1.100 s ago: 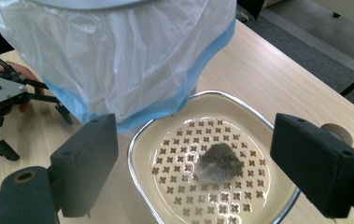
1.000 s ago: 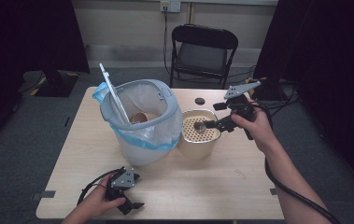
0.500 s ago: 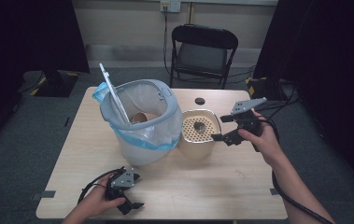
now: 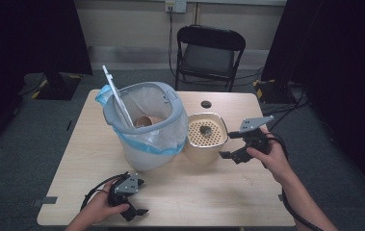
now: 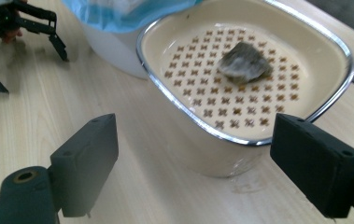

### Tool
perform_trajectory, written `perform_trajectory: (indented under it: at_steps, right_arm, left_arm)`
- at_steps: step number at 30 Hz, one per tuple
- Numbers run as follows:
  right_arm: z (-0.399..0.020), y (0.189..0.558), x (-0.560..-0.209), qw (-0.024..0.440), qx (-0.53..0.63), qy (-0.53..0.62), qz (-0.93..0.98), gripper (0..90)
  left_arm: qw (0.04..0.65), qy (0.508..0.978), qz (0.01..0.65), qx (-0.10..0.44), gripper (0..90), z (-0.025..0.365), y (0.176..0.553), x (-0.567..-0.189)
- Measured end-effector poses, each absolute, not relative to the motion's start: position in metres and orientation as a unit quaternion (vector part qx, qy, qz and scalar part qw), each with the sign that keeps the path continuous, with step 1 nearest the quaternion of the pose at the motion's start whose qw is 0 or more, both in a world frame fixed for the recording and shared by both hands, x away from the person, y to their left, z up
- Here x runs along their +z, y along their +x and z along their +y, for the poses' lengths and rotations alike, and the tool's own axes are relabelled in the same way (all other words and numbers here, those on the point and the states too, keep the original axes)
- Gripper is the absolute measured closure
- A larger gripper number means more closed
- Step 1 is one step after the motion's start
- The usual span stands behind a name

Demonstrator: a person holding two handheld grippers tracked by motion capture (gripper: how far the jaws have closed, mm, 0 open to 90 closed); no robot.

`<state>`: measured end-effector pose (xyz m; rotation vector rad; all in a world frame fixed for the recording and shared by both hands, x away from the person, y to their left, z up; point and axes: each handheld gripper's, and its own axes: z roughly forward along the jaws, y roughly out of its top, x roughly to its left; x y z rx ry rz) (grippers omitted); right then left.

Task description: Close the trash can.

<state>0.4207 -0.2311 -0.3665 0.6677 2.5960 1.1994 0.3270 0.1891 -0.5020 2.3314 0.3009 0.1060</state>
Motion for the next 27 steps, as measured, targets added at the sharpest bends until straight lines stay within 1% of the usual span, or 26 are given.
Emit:
perform_trajectory:
  at_steps: [8, 10, 12, 20, 23, 25, 26, 27]
  right_arm:
    - [-0.233, 0.408, -0.395, 0.096, 0.4, 0.228, 0.883, 14.8]
    - [-0.233, 0.405, -0.402, 0.096, 0.399, 0.227, 0.883, 14.8]
    - [-0.234, 0.402, -0.408, 0.091, 0.403, 0.23, 0.881, 14.7]
    - [-0.235, 0.394, -0.434, 0.083, 0.402, 0.234, 0.881, 14.8]
    - [-0.236, 0.39, -0.443, 0.08, 0.403, 0.238, 0.88, 14.8]
    - [-0.236, 0.387, -0.449, 0.078, 0.402, 0.241, 0.88, 14.8]
    - [-0.236, 0.384, -0.453, 0.076, 0.401, 0.24, 0.881, 14.8]
    - [-0.236, 0.383, -0.456, 0.076, 0.401, 0.24, 0.881, 14.8]
  left_arm:
    - [0.386, 0.914, 0.119, 0.042, 0.0, 0.191, 0.326, -0.502]
    - [0.373, 0.919, 0.117, 0.042, 0.0, 0.193, 0.325, -0.501]
    - [0.39, 0.912, 0.12, 0.04, 0.0, 0.192, 0.325, -0.503]
    - [0.398, 0.907, 0.133, 0.033, 1.5, 0.195, 0.326, -0.502]
    - [0.401, 0.905, 0.142, 0.032, 5.1, 0.198, 0.327, -0.501]
    - [0.412, 0.898, 0.151, 0.031, 11.3, 0.202, 0.326, -0.5]
    - [0.414, 0.897, 0.155, 0.026, 16.7, 0.203, 0.326, -0.5]
    - [0.412, 0.897, 0.158, 0.022, 16.6, 0.205, 0.326, -0.499]
